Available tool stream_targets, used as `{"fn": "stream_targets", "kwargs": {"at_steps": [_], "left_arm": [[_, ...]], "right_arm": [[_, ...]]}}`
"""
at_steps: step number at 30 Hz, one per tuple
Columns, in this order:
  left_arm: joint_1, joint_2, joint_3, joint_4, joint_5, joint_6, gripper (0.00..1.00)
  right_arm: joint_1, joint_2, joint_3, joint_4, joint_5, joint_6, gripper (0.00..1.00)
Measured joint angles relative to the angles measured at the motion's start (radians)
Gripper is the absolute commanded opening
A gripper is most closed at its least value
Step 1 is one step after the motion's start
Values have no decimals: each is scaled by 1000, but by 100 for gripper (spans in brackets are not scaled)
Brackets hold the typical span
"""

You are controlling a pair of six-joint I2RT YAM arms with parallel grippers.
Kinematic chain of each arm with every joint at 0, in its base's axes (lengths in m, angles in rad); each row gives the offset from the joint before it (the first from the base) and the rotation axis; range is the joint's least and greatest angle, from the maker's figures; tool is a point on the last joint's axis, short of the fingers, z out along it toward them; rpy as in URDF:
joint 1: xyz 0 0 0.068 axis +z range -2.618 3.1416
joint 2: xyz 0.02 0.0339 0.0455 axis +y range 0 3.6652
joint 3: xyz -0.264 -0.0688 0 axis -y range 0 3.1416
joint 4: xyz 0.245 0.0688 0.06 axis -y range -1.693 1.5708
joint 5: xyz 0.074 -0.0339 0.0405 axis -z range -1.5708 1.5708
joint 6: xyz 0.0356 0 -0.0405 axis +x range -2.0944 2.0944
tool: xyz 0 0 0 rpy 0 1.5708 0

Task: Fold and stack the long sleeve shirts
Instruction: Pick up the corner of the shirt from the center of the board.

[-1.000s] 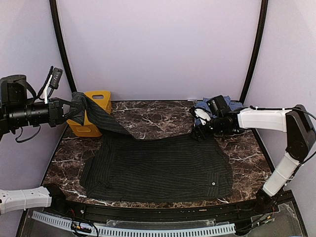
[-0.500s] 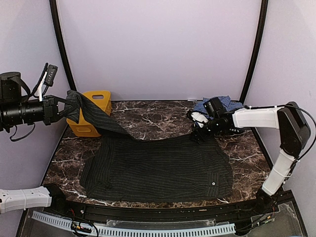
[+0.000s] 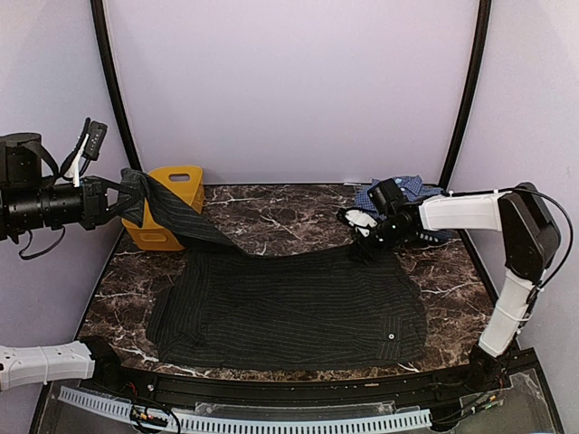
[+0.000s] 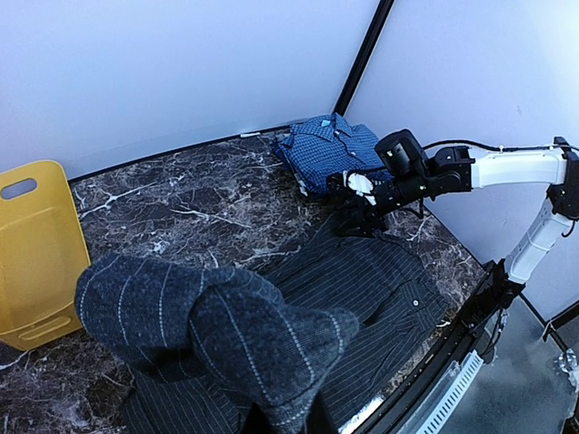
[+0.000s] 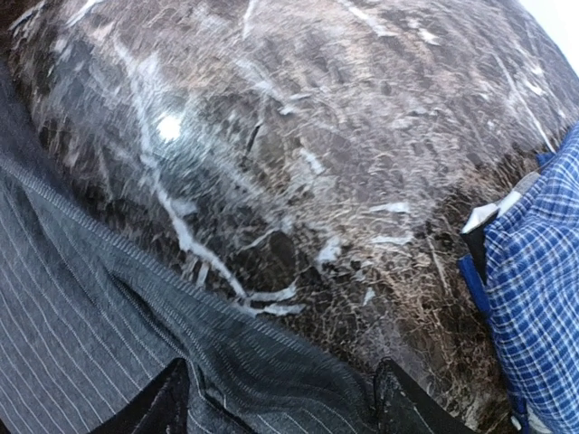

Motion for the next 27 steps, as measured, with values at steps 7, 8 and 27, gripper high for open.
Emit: {"fn": "stream_targets", "kwargs": {"at_steps": [7, 8, 27], "left_arm": [[0, 9, 0, -1, -23, 4, 0], [0, 10, 1, -1, -26, 5, 0], [0, 33, 26, -18, -33, 14, 0]], "right_arm": [[0, 0, 1, -38, -6, 8, 45], [0, -2, 1, -42, -6, 13, 42], [39, -107, -45, -74, 116, 148, 0]]}}
